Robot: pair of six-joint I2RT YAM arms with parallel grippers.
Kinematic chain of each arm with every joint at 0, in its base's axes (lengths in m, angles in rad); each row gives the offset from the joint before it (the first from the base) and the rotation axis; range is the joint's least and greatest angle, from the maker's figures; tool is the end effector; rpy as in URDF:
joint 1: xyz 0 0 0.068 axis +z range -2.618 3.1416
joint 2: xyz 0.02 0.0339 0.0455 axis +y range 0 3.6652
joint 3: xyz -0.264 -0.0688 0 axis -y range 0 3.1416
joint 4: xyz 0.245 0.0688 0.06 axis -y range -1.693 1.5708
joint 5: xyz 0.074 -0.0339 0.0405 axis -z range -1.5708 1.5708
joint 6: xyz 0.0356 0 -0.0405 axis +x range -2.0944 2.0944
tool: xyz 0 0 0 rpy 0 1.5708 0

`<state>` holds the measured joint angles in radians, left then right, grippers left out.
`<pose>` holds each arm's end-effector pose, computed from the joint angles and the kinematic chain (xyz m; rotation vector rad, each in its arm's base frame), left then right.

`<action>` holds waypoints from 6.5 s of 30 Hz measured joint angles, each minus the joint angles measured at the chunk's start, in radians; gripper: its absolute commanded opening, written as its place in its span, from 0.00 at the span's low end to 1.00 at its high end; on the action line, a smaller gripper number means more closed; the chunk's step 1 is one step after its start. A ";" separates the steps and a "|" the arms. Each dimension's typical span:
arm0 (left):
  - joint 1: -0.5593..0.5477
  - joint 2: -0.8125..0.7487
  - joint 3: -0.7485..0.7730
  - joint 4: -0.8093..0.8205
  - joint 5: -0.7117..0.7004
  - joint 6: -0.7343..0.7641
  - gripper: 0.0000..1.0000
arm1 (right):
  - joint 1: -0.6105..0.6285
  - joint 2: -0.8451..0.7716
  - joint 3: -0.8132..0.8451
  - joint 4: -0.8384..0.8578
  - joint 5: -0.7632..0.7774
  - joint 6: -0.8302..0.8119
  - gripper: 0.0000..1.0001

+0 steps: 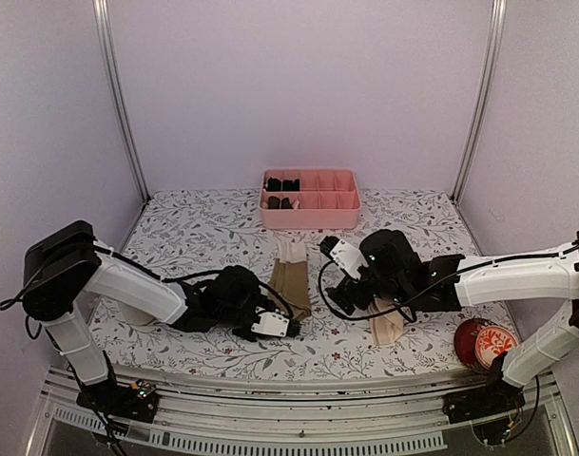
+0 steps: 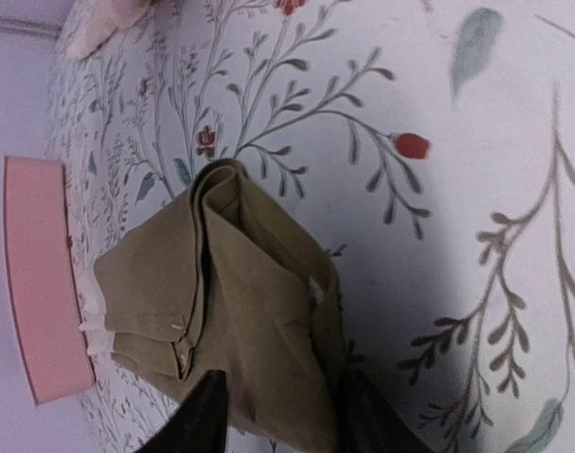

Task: Roll the underwear
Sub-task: Pick up the underwear from the center of the board, then roll the underwear at the center of the board.

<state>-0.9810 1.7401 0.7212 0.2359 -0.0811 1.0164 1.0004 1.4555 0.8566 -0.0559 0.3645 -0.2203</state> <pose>0.1813 -0.2657 0.1193 1.9569 1.3073 0.1128 0.1786 0.2548 0.2219 -1.0809 1.8889 0.0368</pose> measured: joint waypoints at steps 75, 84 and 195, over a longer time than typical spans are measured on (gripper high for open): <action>0.145 -0.077 0.117 -0.377 0.444 -0.150 0.07 | 0.197 0.530 -0.043 0.638 -0.041 -0.566 0.07; 0.158 -0.111 0.103 -0.377 0.442 -0.149 0.73 | 0.195 0.511 0.008 0.496 -0.146 -0.463 0.03; 0.204 -0.096 0.020 -0.348 0.440 -0.112 0.66 | -0.073 0.499 0.199 0.044 -0.740 -0.002 0.26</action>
<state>-0.7765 1.6444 0.7414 -0.1120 0.3588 0.9043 0.9272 1.9541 1.0557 -0.0120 -0.3756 -0.2226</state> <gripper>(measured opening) 0.663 0.265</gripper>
